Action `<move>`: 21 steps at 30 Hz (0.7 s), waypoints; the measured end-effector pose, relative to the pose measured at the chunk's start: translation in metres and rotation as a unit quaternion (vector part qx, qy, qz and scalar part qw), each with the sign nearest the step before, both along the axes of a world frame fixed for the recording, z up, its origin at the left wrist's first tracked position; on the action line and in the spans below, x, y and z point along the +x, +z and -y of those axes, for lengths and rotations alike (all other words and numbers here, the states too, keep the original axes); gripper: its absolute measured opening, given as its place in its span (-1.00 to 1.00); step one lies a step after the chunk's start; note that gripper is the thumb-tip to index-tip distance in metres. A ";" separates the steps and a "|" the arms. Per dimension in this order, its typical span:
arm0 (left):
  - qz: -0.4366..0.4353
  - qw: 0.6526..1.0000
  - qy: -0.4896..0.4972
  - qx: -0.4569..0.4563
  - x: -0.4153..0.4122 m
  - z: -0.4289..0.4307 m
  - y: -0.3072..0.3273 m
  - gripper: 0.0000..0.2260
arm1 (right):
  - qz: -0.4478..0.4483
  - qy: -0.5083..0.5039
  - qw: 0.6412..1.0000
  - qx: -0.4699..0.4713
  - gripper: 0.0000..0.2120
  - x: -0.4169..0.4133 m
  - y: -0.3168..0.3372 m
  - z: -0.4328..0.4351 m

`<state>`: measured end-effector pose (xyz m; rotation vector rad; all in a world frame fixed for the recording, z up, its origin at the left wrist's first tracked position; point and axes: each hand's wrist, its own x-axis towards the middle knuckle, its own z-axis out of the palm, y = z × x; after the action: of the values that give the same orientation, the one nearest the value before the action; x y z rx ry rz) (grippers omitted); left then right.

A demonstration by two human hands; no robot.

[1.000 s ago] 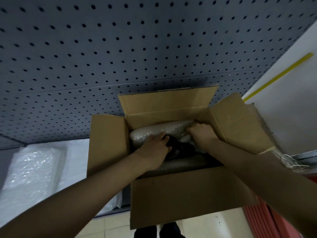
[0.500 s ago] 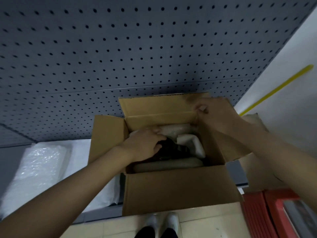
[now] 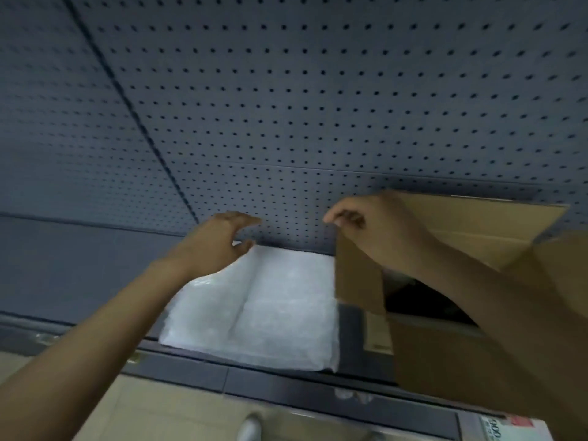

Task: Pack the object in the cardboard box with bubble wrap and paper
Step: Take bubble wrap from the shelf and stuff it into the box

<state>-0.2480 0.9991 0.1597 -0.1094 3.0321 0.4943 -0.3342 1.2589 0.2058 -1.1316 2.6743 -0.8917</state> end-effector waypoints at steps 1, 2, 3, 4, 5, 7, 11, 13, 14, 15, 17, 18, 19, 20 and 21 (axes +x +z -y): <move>0.013 1.000 0.012 0.004 0.010 0.024 -0.006 -0.59 | 0.007 0.010 1.000 -0.003 -0.81 0.010 -0.002 0.026; 0.034 0.999 0.020 0.009 0.020 0.047 -0.013 -0.58 | 0.017 0.016 1.000 -0.007 -0.81 0.020 -0.006 0.052; 0.057 0.998 0.023 0.015 0.029 0.070 -0.019 -0.56 | 0.028 0.015 0.999 -0.005 -0.81 0.030 -0.012 0.077; 0.074 0.997 0.023 0.018 0.037 0.090 -0.025 -0.54 | 0.043 0.016 0.999 -0.001 -0.81 0.039 -0.019 0.101; 0.085 0.996 0.023 0.020 0.045 0.109 -0.030 -0.52 | 0.063 0.020 0.998 0.011 -0.80 0.046 -0.028 0.123; 0.100 0.994 0.031 0.027 0.061 0.138 -0.037 -0.50 | 0.107 0.020 0.993 0.049 -0.79 0.058 -0.045 0.158; 0.118 0.992 0.037 0.028 0.070 0.178 -0.046 -0.49 | 0.153 -0.020 0.985 0.082 -0.80 0.065 -0.079 0.193; 0.120 0.991 0.032 0.039 0.068 0.190 -0.051 -0.48 | 0.174 -0.024 0.980 0.091 -0.81 0.064 -0.094 0.203; 0.123 0.991 0.032 0.048 0.067 0.194 -0.052 -0.48 | 0.183 -0.022 0.978 0.101 -0.81 0.064 -0.102 0.207; 0.125 0.990 0.036 0.060 0.068 0.197 -0.053 -0.49 | 0.184 -0.022 0.975 0.119 -0.81 0.065 -0.110 0.211; 0.126 0.988 0.044 0.079 0.070 0.200 -0.056 -0.50 | 0.167 -0.041 0.974 0.149 -0.79 0.068 -0.129 0.216; 0.130 0.987 0.045 0.081 0.071 0.202 -0.058 -0.50 | 0.169 -0.067 0.972 0.146 -0.79 0.073 -0.140 0.218; 0.136 0.987 0.043 0.078 0.072 0.204 -0.061 -0.50 | 0.189 -0.103 0.967 0.134 -0.77 0.078 -0.152 0.221; 0.141 0.986 0.040 0.077 0.073 0.207 -0.064 -0.50 | 0.225 -0.149 0.955 0.124 -0.70 0.082 -0.164 0.223; 0.146 0.986 0.040 0.077 0.075 0.210 -0.066 -0.50 | 0.277 -0.198 0.932 0.122 -0.57 0.086 -0.174 0.226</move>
<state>-0.1730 0.7890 0.0937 -0.2711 2.7025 0.6545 -0.2480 1.0331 0.0323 -0.2293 2.4537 -0.7503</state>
